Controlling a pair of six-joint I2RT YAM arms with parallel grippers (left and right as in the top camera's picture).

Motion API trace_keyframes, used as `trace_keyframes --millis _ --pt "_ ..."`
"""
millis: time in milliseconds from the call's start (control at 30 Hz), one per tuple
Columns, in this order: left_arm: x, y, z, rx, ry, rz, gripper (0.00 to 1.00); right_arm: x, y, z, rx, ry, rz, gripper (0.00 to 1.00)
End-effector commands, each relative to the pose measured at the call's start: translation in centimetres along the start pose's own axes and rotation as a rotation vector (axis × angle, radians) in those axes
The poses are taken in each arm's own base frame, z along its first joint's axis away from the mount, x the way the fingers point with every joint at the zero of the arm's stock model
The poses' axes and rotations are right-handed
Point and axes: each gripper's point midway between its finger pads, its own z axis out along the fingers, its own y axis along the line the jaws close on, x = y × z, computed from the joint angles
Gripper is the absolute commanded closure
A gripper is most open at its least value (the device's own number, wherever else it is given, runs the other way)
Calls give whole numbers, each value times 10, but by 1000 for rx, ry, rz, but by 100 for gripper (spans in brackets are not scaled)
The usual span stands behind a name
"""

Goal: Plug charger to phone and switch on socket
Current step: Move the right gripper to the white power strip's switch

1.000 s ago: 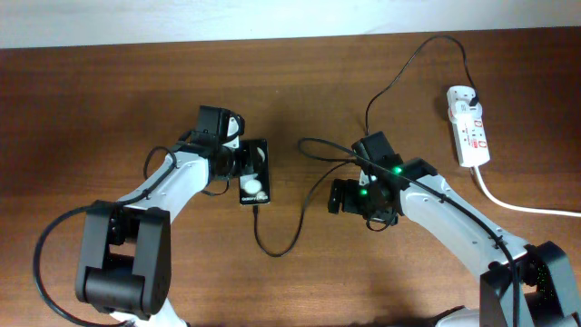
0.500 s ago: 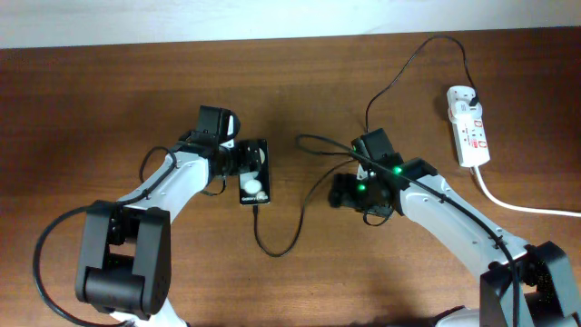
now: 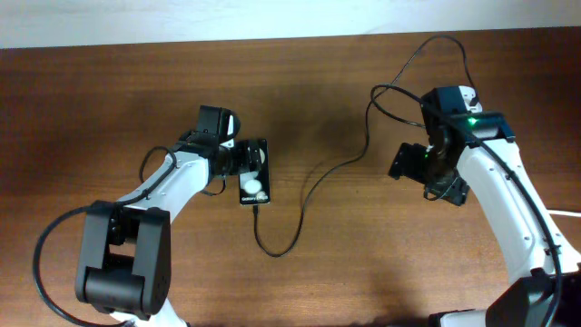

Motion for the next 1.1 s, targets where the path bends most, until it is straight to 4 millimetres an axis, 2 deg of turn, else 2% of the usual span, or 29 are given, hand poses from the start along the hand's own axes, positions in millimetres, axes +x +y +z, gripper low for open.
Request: trace_keyframes --millis 0,100,267,333,400,467,567,633,667,800,933,1000,1067 --pt "-12 -6 -10 10 -37 13 1 -18 -28 -2 78 -54 78 1" --pt "-12 -6 -10 10 -37 13 1 -31 -56 -1 90 -53 181 1" --pt "-12 -6 -10 10 -37 13 1 -65 -102 9 99 -103 340 1" --pt "-12 -6 -10 10 -37 13 1 -68 -111 13 113 -96 342 1" --pt "-12 -6 -10 10 -37 13 1 -88 -114 11 92 -171 349 1" --pt "-12 -6 -10 10 -37 13 1 -99 -110 -4 75 -193 280 1" --pt "-12 -6 -10 10 -37 13 1 -125 -112 -49 90 -246 289 1" --pt "-12 -6 -10 10 -37 13 1 -144 -113 -61 92 -259 286 1" --pt "-12 -6 -10 10 -37 13 1 -156 -116 -53 100 -252 297 1" --pt "-12 -6 -10 10 -37 13 1 -169 -136 -9 154 -174 335 1" --pt "-12 -6 -10 10 -37 13 1 -178 -165 56 185 -66 400 1" --pt "-12 -6 -10 10 -37 13 1 -187 -163 77 154 -62 411 1" --pt "-12 -6 -10 10 -37 13 1 -203 -150 93 81 -90 409 1"
